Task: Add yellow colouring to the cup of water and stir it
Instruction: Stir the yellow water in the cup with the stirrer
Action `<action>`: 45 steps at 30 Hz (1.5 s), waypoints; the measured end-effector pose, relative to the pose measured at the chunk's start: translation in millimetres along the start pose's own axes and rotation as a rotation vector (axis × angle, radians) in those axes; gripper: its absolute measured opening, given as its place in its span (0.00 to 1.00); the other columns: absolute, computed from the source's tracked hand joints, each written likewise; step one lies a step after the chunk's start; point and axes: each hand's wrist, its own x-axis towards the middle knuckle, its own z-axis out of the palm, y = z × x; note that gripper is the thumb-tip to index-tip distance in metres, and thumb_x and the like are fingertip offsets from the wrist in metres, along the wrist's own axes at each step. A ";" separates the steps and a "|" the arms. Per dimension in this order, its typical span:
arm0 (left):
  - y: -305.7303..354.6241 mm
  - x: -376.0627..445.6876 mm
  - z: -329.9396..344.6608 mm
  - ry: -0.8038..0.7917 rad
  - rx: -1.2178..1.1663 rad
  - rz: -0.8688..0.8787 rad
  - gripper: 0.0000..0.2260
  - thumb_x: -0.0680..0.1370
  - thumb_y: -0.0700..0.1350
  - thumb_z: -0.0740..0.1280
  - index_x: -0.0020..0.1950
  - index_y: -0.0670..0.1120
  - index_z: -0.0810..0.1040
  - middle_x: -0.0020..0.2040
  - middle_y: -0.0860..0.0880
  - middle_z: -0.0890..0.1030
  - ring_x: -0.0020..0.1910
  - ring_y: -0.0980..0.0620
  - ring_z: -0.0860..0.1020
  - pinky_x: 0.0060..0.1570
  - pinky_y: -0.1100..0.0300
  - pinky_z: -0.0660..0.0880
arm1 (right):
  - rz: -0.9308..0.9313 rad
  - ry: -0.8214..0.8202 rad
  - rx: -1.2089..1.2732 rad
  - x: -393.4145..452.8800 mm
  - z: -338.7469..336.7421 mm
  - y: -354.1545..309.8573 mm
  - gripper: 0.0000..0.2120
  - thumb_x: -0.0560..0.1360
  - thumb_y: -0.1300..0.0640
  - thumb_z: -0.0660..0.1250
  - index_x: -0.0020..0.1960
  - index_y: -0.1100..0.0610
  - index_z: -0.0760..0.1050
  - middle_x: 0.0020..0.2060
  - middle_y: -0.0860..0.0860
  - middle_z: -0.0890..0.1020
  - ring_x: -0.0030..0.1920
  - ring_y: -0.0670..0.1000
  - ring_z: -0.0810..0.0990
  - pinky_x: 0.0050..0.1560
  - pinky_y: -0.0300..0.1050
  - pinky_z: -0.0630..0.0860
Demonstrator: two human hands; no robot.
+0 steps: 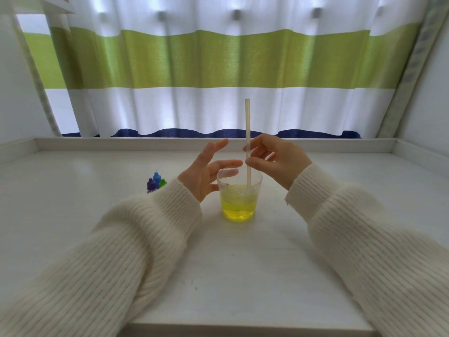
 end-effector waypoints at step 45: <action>5.3 -2.3 5.7 0.015 0.052 -0.020 0.29 0.66 0.63 0.52 0.66 0.58 0.59 0.57 0.49 0.75 0.60 0.47 0.72 0.58 0.47 0.67 | -0.028 0.024 -0.033 -1.4 0.5 1.5 0.06 0.71 0.57 0.65 0.47 0.47 0.74 0.36 0.42 0.78 0.39 0.39 0.76 0.41 0.32 0.72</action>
